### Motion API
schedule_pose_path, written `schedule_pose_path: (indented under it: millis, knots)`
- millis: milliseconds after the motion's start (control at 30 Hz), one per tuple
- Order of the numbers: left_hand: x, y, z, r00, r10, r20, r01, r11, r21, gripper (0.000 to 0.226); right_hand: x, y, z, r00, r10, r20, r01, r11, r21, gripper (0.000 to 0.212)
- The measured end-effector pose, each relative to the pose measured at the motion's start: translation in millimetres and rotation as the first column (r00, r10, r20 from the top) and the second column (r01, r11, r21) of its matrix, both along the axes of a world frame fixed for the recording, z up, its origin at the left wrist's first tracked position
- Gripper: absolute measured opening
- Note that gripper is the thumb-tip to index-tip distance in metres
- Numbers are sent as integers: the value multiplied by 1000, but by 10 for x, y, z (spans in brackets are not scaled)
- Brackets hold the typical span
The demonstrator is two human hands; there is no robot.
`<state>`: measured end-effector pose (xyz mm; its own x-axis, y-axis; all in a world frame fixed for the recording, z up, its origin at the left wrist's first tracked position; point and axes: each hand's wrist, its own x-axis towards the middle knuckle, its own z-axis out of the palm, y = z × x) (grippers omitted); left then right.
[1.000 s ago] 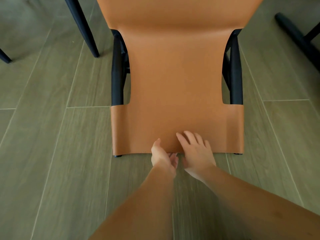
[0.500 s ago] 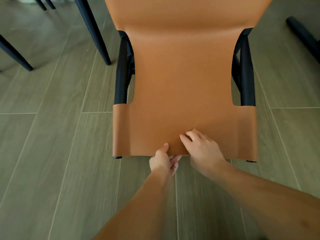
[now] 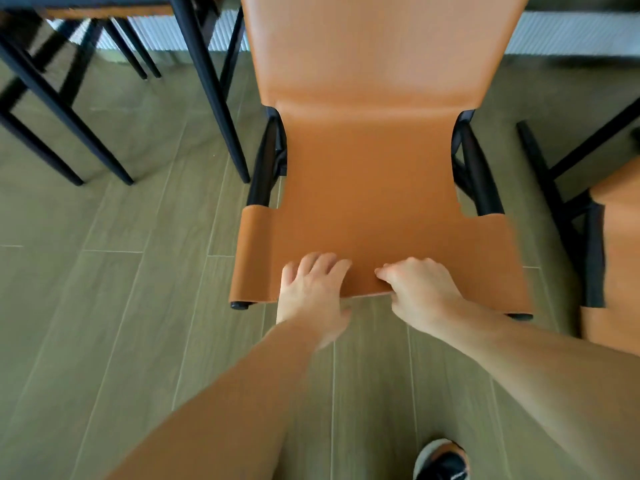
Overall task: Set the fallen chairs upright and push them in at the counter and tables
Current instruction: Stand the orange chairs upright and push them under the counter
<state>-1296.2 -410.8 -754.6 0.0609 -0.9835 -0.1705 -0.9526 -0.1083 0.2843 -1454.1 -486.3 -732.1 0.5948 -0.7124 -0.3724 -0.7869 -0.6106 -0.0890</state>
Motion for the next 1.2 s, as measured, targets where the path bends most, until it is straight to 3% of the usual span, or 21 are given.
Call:
schedule_pose_path:
  millis: [167,533,867,1100,1200]
  knots:
    - [-65,-96,824,990,-48,131,19,977,211,66,-23,55,940,998,39,39,-40,999,24,31]
    - [-192,-324,2641,987,-75,144,26,948,318,55,-134,-214,2726,996,62,67,-68,993,93,37]
    - [-378,-767,3634,996,51,71,-66,969,239,43,-217,-749,3668,999,21,35,-25,994,105,27]
    - [-53,-1317,3841,1000,25,6,-26,993,117,31,-81,-1238,3725,965,-177,195,162,983,90,33]
    - [109,-1675,3916,1000,1,27,-3,998,67,29,26,-1455,3720,974,-107,201,124,989,-76,24]
